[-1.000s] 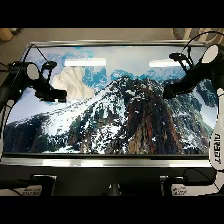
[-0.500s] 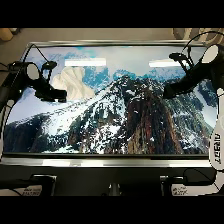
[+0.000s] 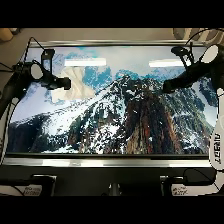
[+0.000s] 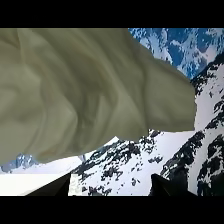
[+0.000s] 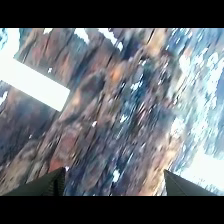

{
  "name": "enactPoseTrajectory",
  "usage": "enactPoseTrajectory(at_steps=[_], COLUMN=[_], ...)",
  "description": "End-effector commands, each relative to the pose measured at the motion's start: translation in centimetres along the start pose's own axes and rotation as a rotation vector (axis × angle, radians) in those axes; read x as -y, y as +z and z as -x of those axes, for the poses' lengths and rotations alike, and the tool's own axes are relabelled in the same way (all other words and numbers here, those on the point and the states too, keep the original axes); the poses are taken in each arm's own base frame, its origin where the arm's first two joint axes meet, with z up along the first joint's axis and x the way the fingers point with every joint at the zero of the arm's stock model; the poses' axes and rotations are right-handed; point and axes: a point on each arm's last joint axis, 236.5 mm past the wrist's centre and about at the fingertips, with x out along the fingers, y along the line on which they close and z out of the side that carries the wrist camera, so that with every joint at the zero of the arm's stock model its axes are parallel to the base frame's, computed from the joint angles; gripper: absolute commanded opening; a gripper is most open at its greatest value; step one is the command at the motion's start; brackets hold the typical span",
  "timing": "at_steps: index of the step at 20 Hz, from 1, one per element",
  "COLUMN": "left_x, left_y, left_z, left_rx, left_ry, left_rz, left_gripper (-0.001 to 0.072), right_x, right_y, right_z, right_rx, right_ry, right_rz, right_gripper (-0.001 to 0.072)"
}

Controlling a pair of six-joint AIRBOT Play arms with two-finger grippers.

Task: Fold the shirts.

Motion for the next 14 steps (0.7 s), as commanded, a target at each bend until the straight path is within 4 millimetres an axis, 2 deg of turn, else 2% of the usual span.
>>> enactPoseTrajectory(at_steps=[1, 4, 7, 8, 9, 10, 11, 12, 13, 14], left_x=[-2.7, -4.3, -3.3, -2.7, -2.1, -1.9, -1.8, -1.5, -0.8, 0.2], left_y=[2.6, -0.4, -2.8, -3.3, -3.6, -3.0, -1.5, 1.0, 4.5, 7.8], left_z=[-3.9, -9.2, -12.6, -12.9, -12.5, -11.5, -9.9, -7.4, -3.7, 0.7], left_rx=[0.005, -0.187, -0.280, -0.297, -0.322, -0.323, -0.296, -0.231, -0.110, 0.034], left_ry=[0.036, 0.052, 0.006, -0.012, -0.039, -0.052, -0.063, -0.080, -0.099, -0.123], left_rz=[0.047, 0.089, 0.120, 0.129, 0.143, 0.148, 0.124, 0.051, -0.019, -0.057], left_gripper=[0.0596, 0.0602, 0.0590, 0.0428, 0.0099, 0.0030, 0.0030, 0.0029, 0.0029, 0.0029], right_x=[1.7, 1.7, 1.3, 1.3, 1.3, 1.4, 1.7, 2.3, 2.9, 3.4], right_y=[3.3, 3.6, 2.7, 2.7, 2.8, 3.0, 3.5, 4.2, 5.1, 5.9], right_z=[0.3, 0.3, 0.2, 0.2, 0.3, 0.8, 2.0, 3.9, 6.7, 10.1], right_rx=[0.141, 0.151, 0.114, 0.115, 0.115, 0.123, 0.140, 0.171, 0.217, 0.277], right_ry=[-0.071, -0.072, -0.056, -0.058, -0.060, -0.069, -0.098, -0.147, -0.212, -0.283], right_rz=[0.000, 0.000, 0.015, 0.033, 0.063, 0.096, 0.121, 0.137, 0.152, 0.166], right_gripper=[0.0668, 0.0668, 0.0669, 0.0668, 0.0668, 0.0667, 0.0666, 0.0667, 0.0667, 0.0668])
